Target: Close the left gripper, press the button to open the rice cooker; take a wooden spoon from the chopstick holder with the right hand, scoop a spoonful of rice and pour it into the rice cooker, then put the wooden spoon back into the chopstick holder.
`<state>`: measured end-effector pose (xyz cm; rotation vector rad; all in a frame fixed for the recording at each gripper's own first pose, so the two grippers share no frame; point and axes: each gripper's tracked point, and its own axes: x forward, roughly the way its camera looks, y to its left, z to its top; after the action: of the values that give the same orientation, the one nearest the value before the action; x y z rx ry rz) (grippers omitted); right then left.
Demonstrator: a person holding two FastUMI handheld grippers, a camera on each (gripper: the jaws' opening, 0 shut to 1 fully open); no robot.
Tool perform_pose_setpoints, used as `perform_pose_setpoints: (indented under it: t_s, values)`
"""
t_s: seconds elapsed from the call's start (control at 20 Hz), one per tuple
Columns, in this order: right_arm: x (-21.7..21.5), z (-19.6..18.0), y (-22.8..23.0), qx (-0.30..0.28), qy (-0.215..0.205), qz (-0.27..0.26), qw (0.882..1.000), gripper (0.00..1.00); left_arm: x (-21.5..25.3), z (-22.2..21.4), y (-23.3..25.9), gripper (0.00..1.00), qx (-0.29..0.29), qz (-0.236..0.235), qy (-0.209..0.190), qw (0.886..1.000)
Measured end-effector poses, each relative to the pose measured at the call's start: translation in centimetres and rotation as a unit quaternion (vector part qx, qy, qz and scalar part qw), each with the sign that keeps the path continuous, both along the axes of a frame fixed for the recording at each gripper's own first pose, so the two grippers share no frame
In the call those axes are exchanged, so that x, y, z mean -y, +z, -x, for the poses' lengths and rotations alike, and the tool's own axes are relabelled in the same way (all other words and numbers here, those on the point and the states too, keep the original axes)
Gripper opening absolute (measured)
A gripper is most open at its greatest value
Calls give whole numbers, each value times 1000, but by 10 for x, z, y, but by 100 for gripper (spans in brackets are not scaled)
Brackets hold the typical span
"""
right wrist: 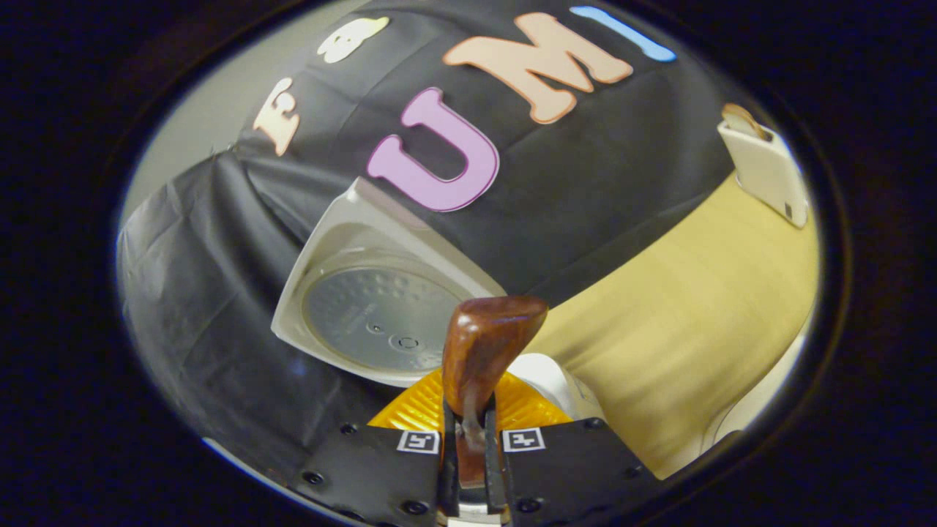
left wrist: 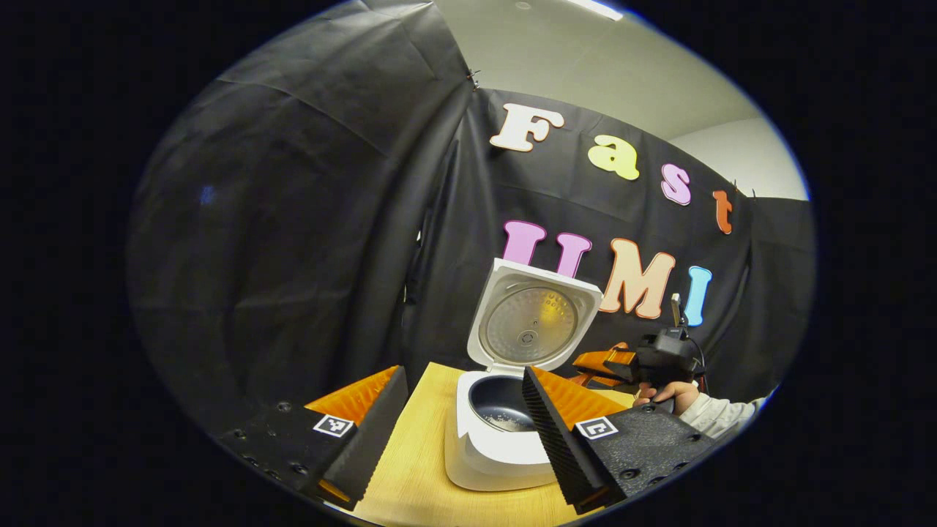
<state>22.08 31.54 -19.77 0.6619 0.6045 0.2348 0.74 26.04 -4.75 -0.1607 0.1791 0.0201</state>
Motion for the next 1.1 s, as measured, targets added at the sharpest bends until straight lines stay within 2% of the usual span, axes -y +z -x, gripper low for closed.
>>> perform_pose_setpoints:
  t_s: [0.05,0.1,0.2,0.25,0.3,0.55,0.6,0.7,0.95,1.0,1.1]
  values:
    - [-5,-1,3,12,12,23,1000,19,-1,0,-1,94,-1,3,1,1000]
    - [-11,0,6,24,23,42,999,17,-2,-1,-3,94,-1,5,2,1000]
    - [-19,-1,10,45,41,77,995,19,-2,0,-5,94,-1,8,2,1000]
    - [-23,-1,12,57,48,96,993,18,-3,1,-6,98,-2,8,2,1000]
    - [-26,-2,14,70,56,116,989,17,-4,1,-6,94,-1,8,2,1000]
    - [-40,-1,23,124,98,198,967,16,-7,3,-8,94,2,13,5,1000]
    - [-42,1,26,139,108,217,960,17,-7,3,-8,98,2,13,6,1000]
    - [-51,4,36,179,128,260,940,17,-8,3,-9,94,1,13,5,1000]
    - [-78,21,56,271,183,345,880,15,-6,5,-7,94,3,10,2,1000]
    - [-80,21,58,284,190,359,869,15,-6,6,-6,90,3,9,2,1000]
    - [-84,26,65,316,201,393,840,17,-5,7,-4,94,4,9,0,1000]
